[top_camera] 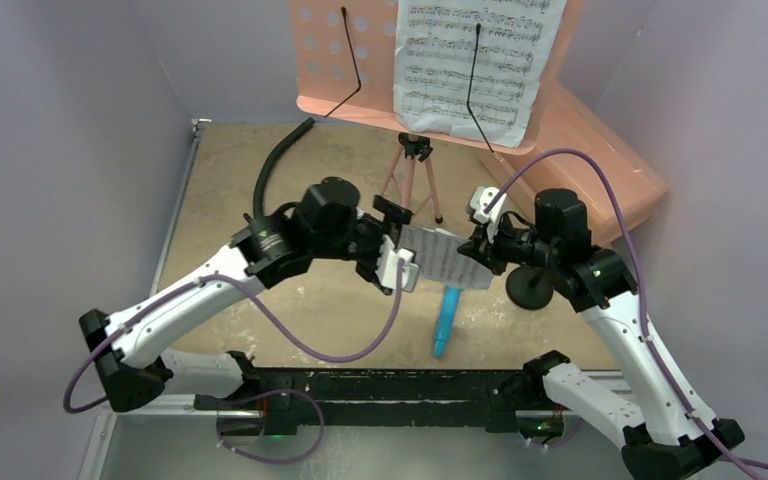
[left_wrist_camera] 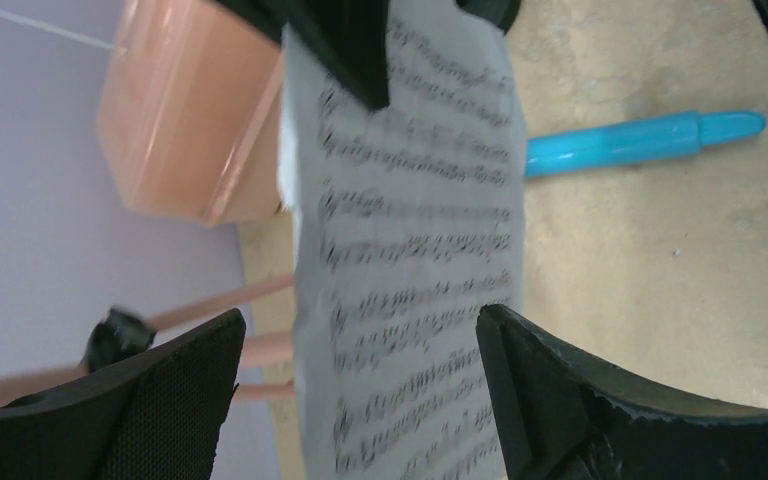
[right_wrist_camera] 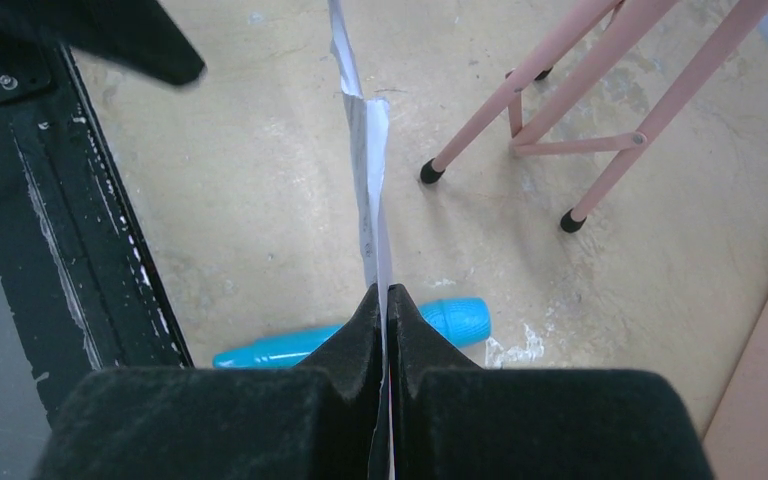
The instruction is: Set up the instrument practice props
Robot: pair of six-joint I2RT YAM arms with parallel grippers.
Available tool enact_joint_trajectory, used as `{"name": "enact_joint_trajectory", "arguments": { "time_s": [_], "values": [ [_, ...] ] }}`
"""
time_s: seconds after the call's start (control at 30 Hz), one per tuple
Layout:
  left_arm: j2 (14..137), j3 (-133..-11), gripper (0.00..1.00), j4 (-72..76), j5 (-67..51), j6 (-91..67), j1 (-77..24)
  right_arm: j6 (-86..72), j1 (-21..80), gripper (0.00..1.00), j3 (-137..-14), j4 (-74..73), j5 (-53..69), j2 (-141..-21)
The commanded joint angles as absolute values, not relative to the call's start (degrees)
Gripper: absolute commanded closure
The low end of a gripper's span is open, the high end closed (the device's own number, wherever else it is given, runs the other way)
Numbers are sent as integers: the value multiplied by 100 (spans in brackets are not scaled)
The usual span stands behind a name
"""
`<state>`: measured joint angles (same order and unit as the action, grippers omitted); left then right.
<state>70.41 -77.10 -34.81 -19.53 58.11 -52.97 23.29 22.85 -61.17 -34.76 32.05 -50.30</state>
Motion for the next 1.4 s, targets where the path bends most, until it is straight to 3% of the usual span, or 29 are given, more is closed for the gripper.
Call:
{"name": "enact_joint_trajectory", "arguments": {
  "time_s": [0.0, 0.2, 0.3, 0.5, 0.63, 0.8, 0.87, 0.97, 1.17, 1.37],
  "values": [
    [7583, -8084, 15, -3193, -2038, 5795, -5711, 2561, 2296, 100, -6376, -3660, 3292, -5011],
    [8083, -8333, 16, -2916, -1876, 5642, -5793, 2640, 2294, 100, -6371, -3683, 3340, -4981],
    [8267, -8419, 22, -2933, -1893, 5638, -5826, 2654, 2294, 100, -6381, -3661, 3406, -4990],
    [8580, -8805, 48, -3484, -2103, 5839, -5902, 2595, 2294, 100, -6439, -3607, 3273, -4980],
    [8704, -8967, 60, -3832, -2066, 6002, -5991, 2510, 2294, 100, -6486, -3507, 3218, -4966],
    [8756, -8992, 92, -4011, -1996, 6067, -6060, 2408, 2294, 98, -6508, -3298, 3120, -4901],
    [8766, -8989, 100, -4027, -1929, 6029, -6082, 2384, 2294, 96, -6528, -3231, 3120, -4903],
    [8765, -8967, 100, -3991, -1816, 5854, -6094, 2314, 2294, 82, -6541, -3132, 3109, -4892],
    [8490, -8534, 100, -3494, -1543, 4770, -6091, 1570, 2298, 41, -6426, -2663, 2779, -4703],
    [7534, -6854, 100, -1444, -1637, 2728, -6087, 515, 2294, 20, -6018, -1839, 2509, -4279]
  ]
}}
